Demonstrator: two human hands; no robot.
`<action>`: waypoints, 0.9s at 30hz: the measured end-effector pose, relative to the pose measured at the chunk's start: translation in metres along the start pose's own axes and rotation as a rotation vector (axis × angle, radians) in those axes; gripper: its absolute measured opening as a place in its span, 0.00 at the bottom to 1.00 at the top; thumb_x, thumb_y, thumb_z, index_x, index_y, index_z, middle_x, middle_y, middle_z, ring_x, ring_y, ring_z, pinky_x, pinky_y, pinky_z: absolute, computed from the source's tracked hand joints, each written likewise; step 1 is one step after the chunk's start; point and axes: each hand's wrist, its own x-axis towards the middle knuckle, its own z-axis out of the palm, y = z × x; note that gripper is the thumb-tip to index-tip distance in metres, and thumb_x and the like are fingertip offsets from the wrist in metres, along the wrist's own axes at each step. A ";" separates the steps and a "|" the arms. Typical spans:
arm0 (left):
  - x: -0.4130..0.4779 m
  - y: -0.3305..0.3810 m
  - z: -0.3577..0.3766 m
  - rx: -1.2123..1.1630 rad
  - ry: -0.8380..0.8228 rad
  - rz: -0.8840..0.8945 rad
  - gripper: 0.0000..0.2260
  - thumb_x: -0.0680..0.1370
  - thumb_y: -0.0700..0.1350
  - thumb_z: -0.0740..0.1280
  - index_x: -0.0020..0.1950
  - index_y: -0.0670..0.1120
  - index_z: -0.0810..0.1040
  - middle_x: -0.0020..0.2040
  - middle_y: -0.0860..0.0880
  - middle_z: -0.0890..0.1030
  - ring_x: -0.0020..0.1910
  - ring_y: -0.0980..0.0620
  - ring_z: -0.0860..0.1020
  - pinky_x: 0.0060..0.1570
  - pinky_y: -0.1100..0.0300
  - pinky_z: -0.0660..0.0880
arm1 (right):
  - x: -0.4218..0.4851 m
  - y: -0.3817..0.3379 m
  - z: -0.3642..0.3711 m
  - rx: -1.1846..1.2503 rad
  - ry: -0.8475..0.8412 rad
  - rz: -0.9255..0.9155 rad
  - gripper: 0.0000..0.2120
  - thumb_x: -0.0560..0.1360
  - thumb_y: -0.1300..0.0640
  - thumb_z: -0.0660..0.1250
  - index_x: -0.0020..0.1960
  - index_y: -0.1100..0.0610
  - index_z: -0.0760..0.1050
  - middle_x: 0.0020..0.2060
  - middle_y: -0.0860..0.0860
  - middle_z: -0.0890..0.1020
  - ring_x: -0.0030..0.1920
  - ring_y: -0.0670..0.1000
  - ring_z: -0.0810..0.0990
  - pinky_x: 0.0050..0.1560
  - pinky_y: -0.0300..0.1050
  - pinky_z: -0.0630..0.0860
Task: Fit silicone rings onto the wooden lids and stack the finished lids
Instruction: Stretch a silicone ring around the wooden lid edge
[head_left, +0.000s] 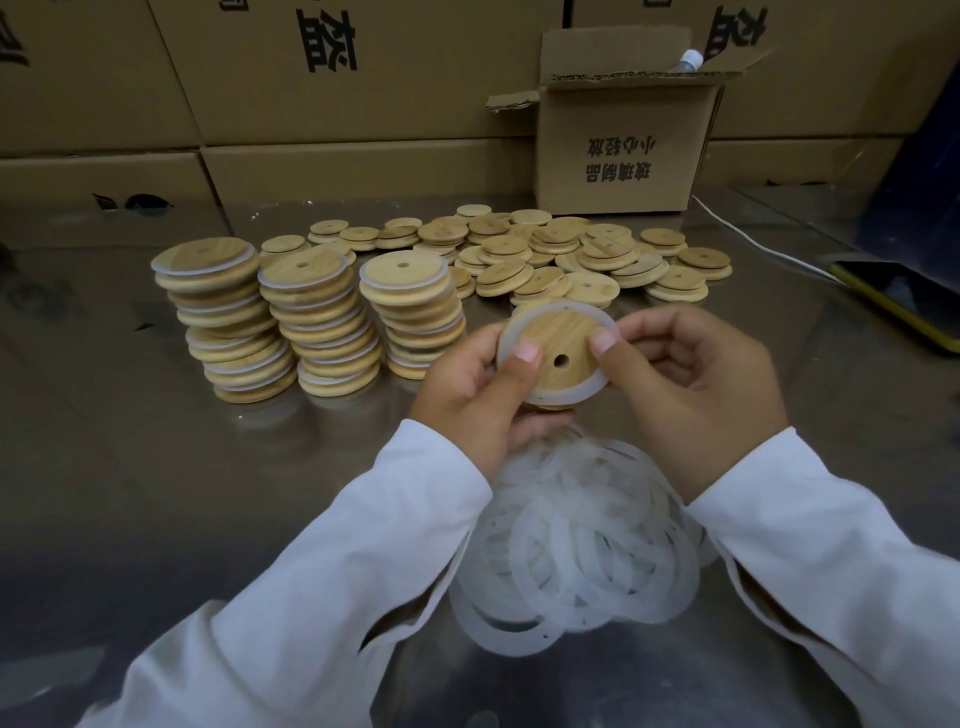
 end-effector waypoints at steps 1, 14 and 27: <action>0.000 0.000 0.000 0.003 -0.001 0.001 0.08 0.78 0.40 0.59 0.52 0.46 0.76 0.46 0.47 0.82 0.44 0.53 0.83 0.40 0.60 0.80 | 0.000 0.000 -0.001 -0.011 0.002 -0.009 0.05 0.69 0.56 0.70 0.37 0.49 0.76 0.32 0.45 0.80 0.35 0.42 0.78 0.40 0.33 0.75; 0.001 0.000 -0.003 -0.019 0.009 -0.039 0.08 0.77 0.41 0.60 0.51 0.45 0.77 0.47 0.45 0.82 0.45 0.50 0.83 0.40 0.58 0.81 | 0.003 0.005 -0.004 -0.037 -0.018 -0.004 0.08 0.71 0.59 0.68 0.35 0.49 0.77 0.31 0.45 0.81 0.35 0.44 0.80 0.38 0.30 0.75; 0.001 -0.002 -0.001 0.068 0.005 -0.073 0.08 0.79 0.40 0.58 0.50 0.47 0.77 0.47 0.45 0.81 0.46 0.48 0.81 0.37 0.61 0.80 | 0.001 0.013 -0.001 -0.252 -0.130 -0.045 0.07 0.78 0.56 0.55 0.43 0.55 0.70 0.33 0.48 0.75 0.38 0.50 0.74 0.40 0.44 0.70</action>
